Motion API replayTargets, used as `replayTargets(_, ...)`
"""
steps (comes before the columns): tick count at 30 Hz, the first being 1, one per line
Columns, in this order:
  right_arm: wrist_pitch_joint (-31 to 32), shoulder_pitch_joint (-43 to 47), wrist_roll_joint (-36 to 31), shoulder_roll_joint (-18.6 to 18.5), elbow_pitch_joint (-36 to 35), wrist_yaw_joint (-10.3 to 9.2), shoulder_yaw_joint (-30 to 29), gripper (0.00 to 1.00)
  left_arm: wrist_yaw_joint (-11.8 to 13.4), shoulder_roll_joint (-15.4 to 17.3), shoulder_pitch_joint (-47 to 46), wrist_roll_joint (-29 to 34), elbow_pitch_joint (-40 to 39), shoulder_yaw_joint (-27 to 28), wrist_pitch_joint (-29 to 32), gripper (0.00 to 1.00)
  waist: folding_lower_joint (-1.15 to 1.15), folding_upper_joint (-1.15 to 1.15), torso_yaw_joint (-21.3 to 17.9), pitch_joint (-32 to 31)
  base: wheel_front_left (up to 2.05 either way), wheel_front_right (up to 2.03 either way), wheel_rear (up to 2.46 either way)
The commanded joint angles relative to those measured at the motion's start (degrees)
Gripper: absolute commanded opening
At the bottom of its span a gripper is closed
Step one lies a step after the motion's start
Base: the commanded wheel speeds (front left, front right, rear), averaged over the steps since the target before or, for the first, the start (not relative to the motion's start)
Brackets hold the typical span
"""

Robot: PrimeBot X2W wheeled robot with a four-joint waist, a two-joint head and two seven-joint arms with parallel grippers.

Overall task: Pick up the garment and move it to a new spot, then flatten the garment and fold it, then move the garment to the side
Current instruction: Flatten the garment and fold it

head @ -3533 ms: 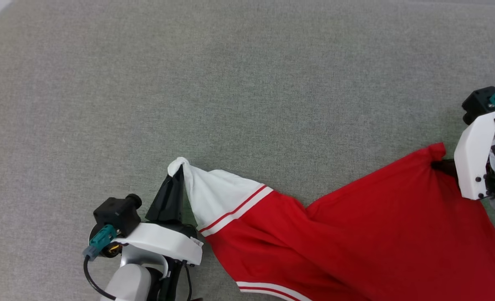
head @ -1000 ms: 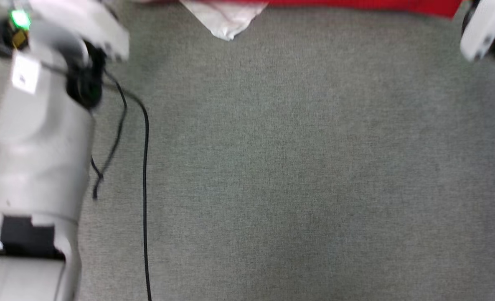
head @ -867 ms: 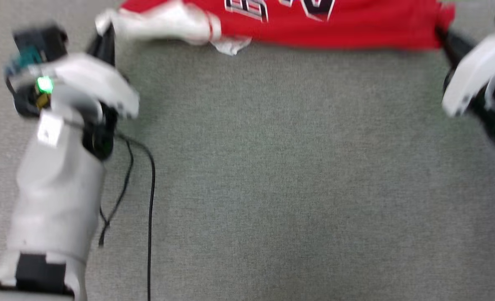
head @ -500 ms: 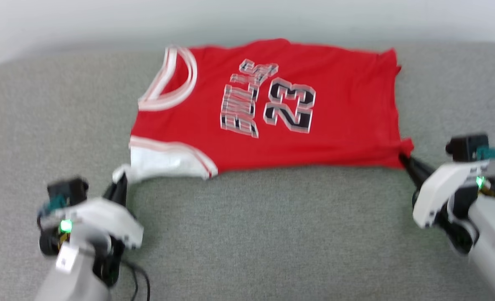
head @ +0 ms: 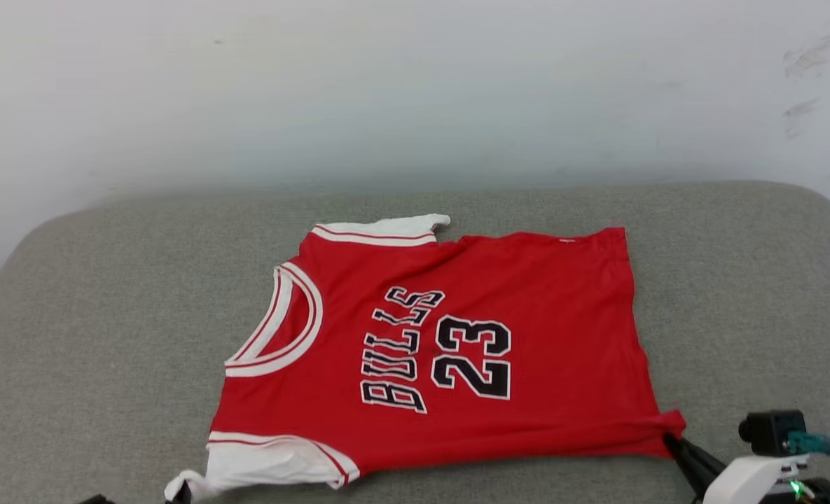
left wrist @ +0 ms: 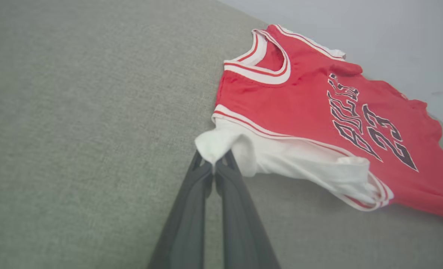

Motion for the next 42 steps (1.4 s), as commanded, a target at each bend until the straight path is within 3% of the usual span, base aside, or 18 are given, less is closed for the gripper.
replayTargets(1, -0.5, 2.1, -0.8, -0.7, -0.3, -0.10, -1.2, 0.00, 1.4, 0.5, 2.9, -0.4, -2.7, 0.6, 1.2, 0.00, 0.03, -0.01, 0.1, -0.5, 0.00, 0.00, 0.00)
replayTargets(8, 0.2, 11.3, -4.6, -1.0, -4.8, -0.11, -8.1, 0.00, 7.0, 0.7, 13.3, -1.4, -15.9, 1.3, 6.7, 0.00, 0.03, -0.01, 0.7, -1.0, 0.00, 0.00, 0.00)
replayTargets(15, 3.3, 16.0, -10.3, -0.1, -11.1, -0.11, -15.6, 0.00, 8.9, 2.5, 13.8, 0.3, -23.3, 1.3, 8.8, 0.00, 0.03, -0.01, 0.9, -0.7, 0.00, 0.00, 0.00)
replayTargets(20, 9.6, 17.5, -15.5, 2.2, -19.1, -0.09, -22.2, 0.00, 7.6, 3.5, 7.2, 1.1, -24.2, -0.5, 10.2, 0.00, 0.03, -0.01, 0.4, 0.8, 0.00, 0.00, 0.00)
replayTargets(29, 23.1, 12.6, -23.5, 5.1, -30.1, -0.08, -28.3, 0.00, 2.2, 4.9, -9.5, 2.1, -14.3, -4.4, 12.3, 0.00, 0.03, -0.01, -1.2, 6.5, 0.00, 0.00, 0.00)
replayTargets(35, 24.9, 7.7, -24.7, 6.2, -29.5, -0.08, -28.1, 0.00, -0.2, 3.5, -17.7, 1.6, -5.7, -4.8, 9.7, 0.00, 0.03, -0.01, -1.4, 10.7, 0.00, 0.00, 0.00)
replayTargets(42, 23.3, 3.3, -23.8, 7.0, -23.0, -0.08, -26.5, 0.00, -3.4, 0.8, -23.6, -0.2, 6.5, -5.2, 7.1, 0.00, 0.03, -0.01, -1.3, 14.2, 0.00, 0.00, 0.00)
